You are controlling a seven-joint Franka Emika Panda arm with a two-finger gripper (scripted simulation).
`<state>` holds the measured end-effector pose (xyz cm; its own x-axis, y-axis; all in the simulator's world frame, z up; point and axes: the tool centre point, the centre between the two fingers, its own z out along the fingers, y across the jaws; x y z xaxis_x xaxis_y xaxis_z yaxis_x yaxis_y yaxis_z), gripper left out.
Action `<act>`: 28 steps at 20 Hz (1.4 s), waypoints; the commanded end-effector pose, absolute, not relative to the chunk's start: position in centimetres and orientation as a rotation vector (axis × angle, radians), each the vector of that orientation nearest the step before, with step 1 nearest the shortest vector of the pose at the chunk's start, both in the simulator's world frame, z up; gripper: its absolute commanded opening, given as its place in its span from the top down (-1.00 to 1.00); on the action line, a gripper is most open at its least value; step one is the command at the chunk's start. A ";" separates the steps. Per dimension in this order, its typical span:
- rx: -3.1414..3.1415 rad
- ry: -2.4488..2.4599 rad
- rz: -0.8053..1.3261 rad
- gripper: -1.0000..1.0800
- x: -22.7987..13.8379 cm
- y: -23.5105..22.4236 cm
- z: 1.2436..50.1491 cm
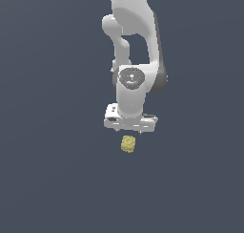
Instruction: Pick up the object and move it to a goal position.
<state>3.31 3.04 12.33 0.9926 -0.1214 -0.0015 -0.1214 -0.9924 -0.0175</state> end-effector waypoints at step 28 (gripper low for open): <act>-3.119 0.377 0.000 -0.92 5.2 3.1 4.0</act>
